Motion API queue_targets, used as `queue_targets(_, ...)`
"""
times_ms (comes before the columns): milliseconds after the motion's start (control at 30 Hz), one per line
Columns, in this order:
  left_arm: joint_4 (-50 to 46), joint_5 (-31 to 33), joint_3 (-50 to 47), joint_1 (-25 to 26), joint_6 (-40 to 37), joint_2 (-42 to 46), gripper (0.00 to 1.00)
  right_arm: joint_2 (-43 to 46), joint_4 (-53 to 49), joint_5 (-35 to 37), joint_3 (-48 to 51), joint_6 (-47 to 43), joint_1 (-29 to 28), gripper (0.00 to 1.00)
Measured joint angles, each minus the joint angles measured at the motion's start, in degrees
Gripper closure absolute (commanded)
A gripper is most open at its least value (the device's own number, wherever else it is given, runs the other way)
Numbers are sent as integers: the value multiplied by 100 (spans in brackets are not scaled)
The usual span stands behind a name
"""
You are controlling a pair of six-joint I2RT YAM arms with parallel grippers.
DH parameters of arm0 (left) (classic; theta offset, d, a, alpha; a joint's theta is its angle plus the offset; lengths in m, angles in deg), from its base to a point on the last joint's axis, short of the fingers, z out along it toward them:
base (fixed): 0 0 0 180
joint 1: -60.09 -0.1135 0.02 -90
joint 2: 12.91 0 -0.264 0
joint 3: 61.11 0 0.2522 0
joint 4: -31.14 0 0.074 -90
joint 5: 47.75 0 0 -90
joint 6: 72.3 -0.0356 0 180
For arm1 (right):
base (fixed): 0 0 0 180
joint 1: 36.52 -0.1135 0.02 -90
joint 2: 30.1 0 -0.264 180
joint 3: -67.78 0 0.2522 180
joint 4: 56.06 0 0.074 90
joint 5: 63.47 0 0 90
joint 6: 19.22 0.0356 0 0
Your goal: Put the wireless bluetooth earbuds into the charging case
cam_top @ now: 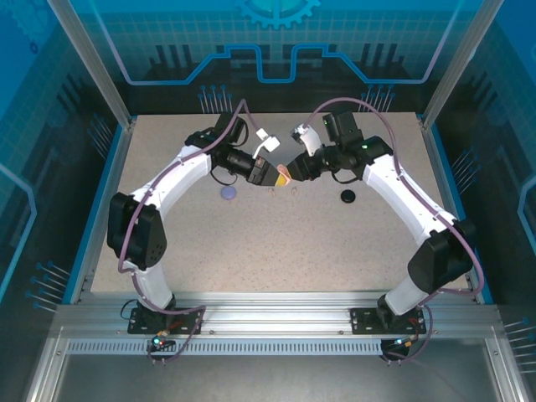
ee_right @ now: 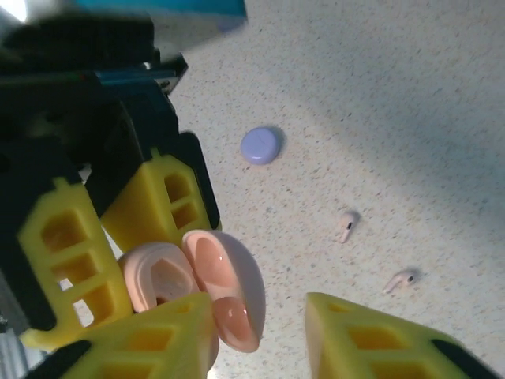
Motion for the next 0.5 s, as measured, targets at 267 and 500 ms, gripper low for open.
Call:
queue_targets(267, 540, 223, -564, -17, 238, 238, 100, 48, 50, 240, -160, 398, 57, 43)
queue_targets(500, 1447, 632, -1449, -59, 595, 826, 100, 442, 308, 505, 162, 1047, 330, 39)
